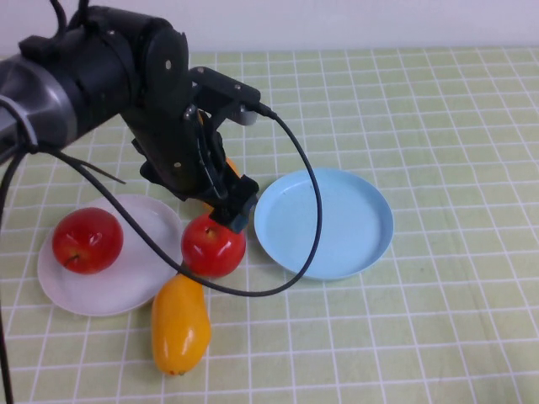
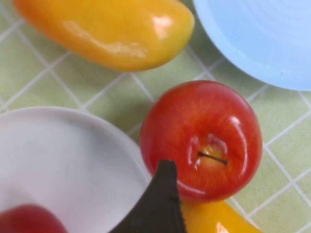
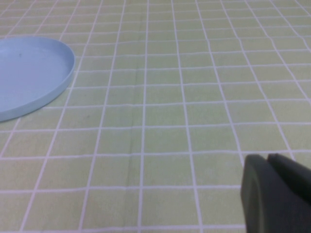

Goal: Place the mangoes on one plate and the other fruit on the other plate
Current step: Put one type of fruit in the left plate, then put another type of fruit in the right plate

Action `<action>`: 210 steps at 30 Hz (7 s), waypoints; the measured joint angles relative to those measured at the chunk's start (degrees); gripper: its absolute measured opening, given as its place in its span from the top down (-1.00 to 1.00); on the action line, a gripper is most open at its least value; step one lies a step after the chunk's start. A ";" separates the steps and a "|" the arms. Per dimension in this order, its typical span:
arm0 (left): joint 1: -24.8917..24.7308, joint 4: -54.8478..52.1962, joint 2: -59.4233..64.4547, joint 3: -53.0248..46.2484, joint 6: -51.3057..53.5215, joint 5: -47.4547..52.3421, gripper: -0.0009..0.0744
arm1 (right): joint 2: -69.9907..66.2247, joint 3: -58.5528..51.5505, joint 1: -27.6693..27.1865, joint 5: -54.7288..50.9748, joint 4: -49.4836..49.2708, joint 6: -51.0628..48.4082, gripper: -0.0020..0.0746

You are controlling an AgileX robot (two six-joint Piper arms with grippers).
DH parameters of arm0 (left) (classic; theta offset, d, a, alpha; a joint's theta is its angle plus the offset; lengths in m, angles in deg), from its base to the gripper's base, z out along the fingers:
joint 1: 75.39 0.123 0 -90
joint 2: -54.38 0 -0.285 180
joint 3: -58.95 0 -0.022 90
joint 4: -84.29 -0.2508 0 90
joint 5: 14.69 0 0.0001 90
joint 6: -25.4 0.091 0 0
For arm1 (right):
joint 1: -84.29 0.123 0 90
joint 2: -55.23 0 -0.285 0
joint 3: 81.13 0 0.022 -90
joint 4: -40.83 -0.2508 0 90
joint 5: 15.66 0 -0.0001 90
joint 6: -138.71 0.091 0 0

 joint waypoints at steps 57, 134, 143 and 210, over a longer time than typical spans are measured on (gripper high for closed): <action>0.69 -2.61 1.31 0.96 1.90 -0.84 -0.56 | 0.00 0.00 0.00 0.00 0.00 0.00 0.99; 7.25 -13.19 -58.15 -44.76 -24.90 -9.89 0.97 | 0.00 0.00 0.00 0.00 0.00 0.00 0.99; 7.25 -15.94 -60.64 -46.40 -25.10 -18.09 0.97 | 0.00 0.00 0.00 0.00 0.00 0.00 0.99; 28.06 -0.35 -103.44 -90.52 -9.48 -41.94 0.97 | 0.00 -0.26 0.00 0.00 0.00 0.00 0.99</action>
